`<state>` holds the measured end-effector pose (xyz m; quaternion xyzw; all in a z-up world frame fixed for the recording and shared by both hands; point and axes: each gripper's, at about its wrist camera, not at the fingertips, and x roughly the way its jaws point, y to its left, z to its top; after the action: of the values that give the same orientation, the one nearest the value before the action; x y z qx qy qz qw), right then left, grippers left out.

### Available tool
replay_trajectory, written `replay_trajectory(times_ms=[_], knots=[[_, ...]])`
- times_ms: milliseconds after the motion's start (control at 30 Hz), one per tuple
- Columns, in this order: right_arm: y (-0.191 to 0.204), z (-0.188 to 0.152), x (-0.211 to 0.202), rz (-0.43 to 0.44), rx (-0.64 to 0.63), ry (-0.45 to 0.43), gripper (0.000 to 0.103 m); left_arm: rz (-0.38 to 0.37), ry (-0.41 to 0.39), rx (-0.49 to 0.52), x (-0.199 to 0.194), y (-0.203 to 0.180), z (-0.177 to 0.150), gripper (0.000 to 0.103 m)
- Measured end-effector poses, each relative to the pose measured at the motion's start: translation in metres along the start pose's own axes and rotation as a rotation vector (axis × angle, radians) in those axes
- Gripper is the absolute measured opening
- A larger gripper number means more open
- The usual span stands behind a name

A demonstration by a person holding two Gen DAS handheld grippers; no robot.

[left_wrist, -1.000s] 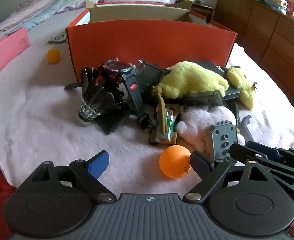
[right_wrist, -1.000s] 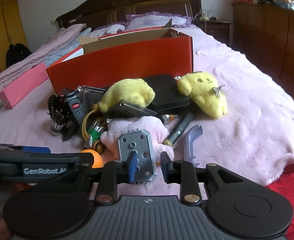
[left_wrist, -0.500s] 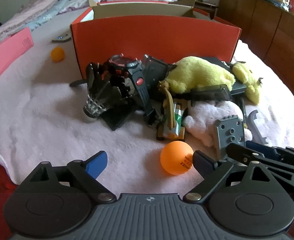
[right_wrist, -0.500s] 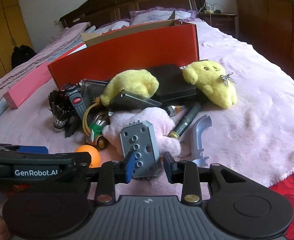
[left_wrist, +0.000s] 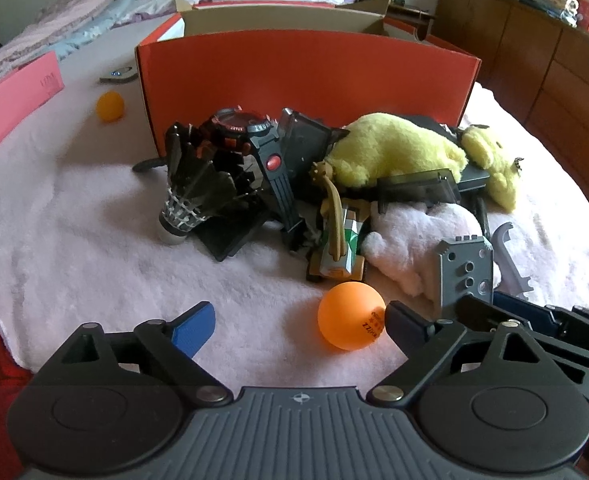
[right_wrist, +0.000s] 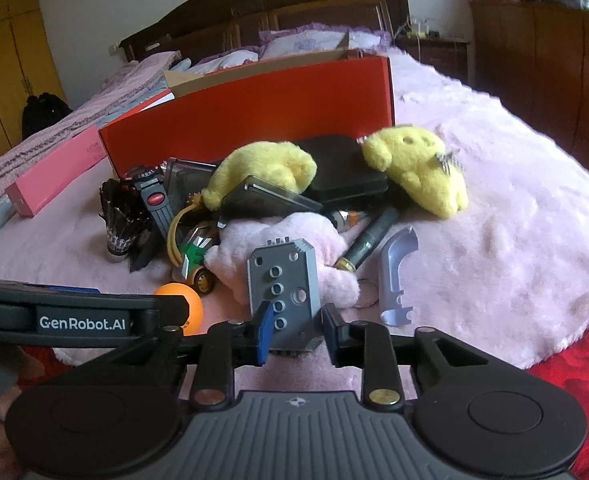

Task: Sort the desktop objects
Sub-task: 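Grasp the orange ping-pong ball with the left gripper while the right gripper holds the brick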

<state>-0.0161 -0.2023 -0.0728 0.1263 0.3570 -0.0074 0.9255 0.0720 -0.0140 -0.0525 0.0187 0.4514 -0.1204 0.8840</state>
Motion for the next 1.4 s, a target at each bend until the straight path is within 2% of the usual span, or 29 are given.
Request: replay_trajectory(times_ms=[33,100,333,433,533,600,767,833,900,1000,1233,1400], knots=[[-0.003,0.001,0.002,0.000,0.022,0.006,0.032,-0.005,0.005,-0.008,0.001,0.001,0.001,0.094],[-0.009,0.001,0.004,0.004,0.049,0.008,0.043,-0.017,0.015,-0.026,0.004,0.003,0.001,0.096],[-0.022,-0.002,0.010,0.072,0.105,0.008,0.047,-0.023,0.018,-0.025,0.006,0.003,0.002,0.095],[-0.022,-0.001,0.009,0.101,0.094,0.004,0.047,0.002,-0.005,0.003,0.001,0.002,0.003,0.093],[-0.014,-0.001,0.011,0.085,0.037,-0.002,0.046,0.030,-0.022,0.054,-0.001,-0.002,0.002,0.094],[-0.009,-0.002,0.013,0.059,0.001,-0.003,0.041,0.032,-0.024,0.074,0.000,-0.006,0.002,0.094],[-0.010,-0.002,0.010,0.074,0.004,-0.014,0.032,-0.027,0.037,0.004,0.010,0.001,0.001,0.093],[-0.007,-0.002,0.007,0.069,-0.021,-0.026,0.028,-0.007,0.047,0.030,0.012,-0.003,-0.002,0.085],[-0.002,-0.003,0.002,0.067,-0.046,-0.041,0.028,0.013,0.038,0.072,0.010,-0.007,-0.004,0.073],[0.003,-0.003,-0.004,0.070,-0.078,-0.063,0.028,0.022,0.020,0.103,0.007,-0.011,-0.006,0.064],[0.003,-0.004,-0.009,0.061,-0.079,-0.060,0.028,-0.026,0.003,0.022,0.004,0.000,-0.002,0.068],[-0.003,-0.005,-0.002,0.054,-0.044,-0.027,0.028,-0.020,0.003,0.026,0.006,-0.001,0.000,0.069]])
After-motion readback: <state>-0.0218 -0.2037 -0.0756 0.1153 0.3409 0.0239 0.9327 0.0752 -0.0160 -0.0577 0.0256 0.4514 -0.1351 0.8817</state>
